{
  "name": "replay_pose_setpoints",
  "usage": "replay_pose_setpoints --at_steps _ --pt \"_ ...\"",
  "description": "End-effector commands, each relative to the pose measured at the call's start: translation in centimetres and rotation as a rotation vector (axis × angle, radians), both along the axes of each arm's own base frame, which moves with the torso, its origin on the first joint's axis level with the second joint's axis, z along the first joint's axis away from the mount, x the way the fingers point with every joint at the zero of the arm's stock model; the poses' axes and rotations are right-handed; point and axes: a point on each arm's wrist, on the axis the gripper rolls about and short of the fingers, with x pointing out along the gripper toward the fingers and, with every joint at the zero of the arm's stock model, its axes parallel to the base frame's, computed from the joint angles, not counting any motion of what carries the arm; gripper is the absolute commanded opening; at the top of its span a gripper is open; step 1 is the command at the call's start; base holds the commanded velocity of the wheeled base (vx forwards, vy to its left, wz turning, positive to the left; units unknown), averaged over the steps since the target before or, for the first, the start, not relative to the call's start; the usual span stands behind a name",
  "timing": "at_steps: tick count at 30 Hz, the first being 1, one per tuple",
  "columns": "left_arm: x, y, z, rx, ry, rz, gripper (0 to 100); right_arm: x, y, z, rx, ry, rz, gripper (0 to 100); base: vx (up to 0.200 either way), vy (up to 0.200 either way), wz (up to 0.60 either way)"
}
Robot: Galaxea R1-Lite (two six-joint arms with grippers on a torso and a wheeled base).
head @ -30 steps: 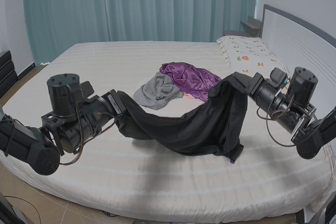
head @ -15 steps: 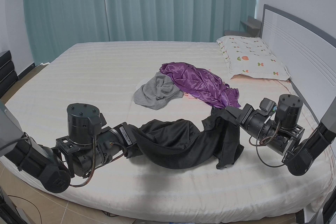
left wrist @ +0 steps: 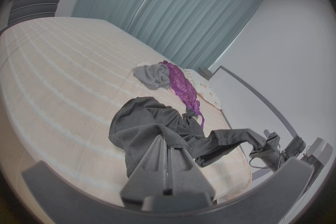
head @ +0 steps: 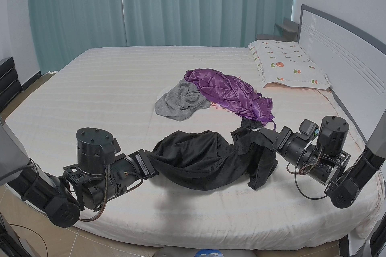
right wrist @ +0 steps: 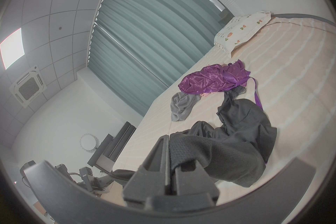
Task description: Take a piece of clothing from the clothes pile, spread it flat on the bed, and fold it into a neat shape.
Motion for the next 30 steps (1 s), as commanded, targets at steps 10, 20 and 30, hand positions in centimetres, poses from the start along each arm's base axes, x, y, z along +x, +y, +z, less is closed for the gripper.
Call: replay_pose_setpoints --at_steps 10,20,30 --pt "0.4 0.0 0.9 -0.095 -0.026 0.036 0 -0.2 0.3 0.2 -0.002 -0.012 -0.017 0 0.000 0.060 0.00" --pt "0.3 0.1 1.1 -0.102 -0.033 0.038 0 0.0 0.3 0.7 0.010 -0.045 -0.044 0 0.000 0.200 0.00" --pt "-0.1 0.4 2.0 -0.111 -0.061 0.035 0 0.0 0.1 1.3 0.043 -0.113 -0.054 0 0.000 0.200 0.00"
